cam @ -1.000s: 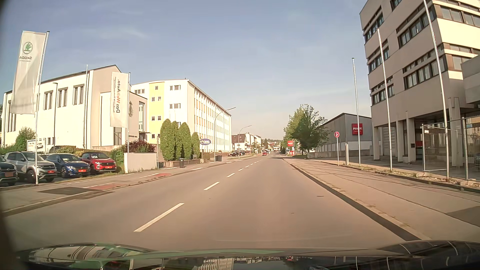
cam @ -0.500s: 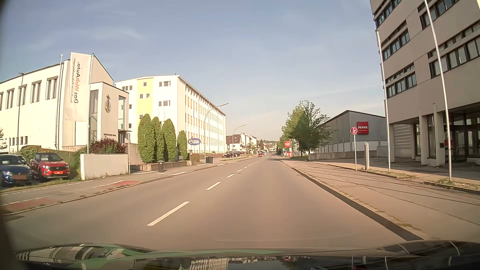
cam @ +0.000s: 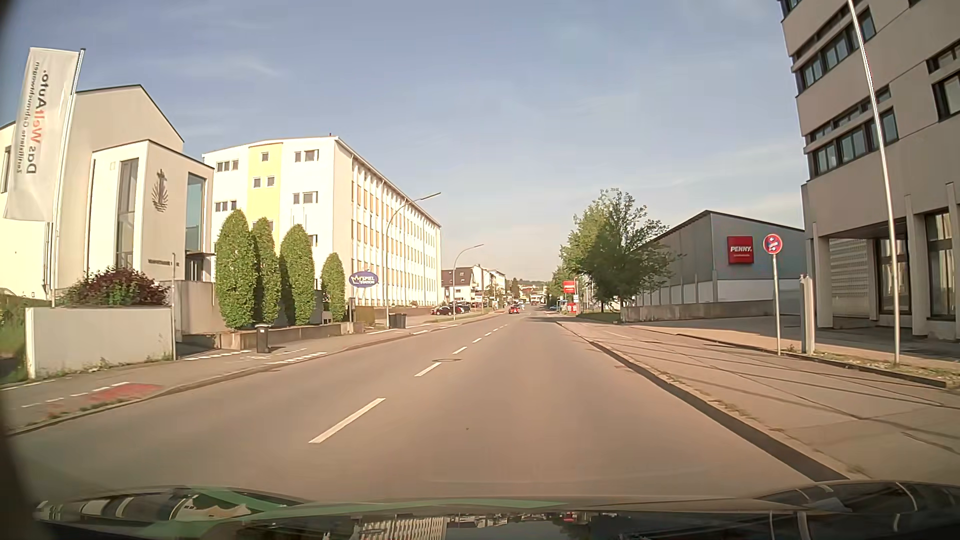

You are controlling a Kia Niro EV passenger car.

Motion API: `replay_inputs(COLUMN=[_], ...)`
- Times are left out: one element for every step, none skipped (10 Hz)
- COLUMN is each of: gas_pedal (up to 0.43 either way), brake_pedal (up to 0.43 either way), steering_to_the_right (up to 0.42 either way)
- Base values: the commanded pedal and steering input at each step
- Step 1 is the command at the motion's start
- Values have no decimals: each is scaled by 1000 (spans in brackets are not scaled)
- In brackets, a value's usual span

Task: Follow the waypoints while adhering to traffic rules and regulations

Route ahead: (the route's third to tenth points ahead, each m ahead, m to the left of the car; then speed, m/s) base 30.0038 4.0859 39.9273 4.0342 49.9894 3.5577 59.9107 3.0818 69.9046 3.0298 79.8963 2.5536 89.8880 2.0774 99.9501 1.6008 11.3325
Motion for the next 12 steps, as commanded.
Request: replay_inputs(gas_pedal=[150, 150, 150, 150, 150, 118, 98, 87, 87, 87, 87, 87], brake_pedal=[0, 0, 0, 0, 0, 0, 0, 0, 0, 0, 0, 0], steering_to_the_right=[6, 6, 6, 6, 6, 6, 5, 5, 5, 5, 5, 5])
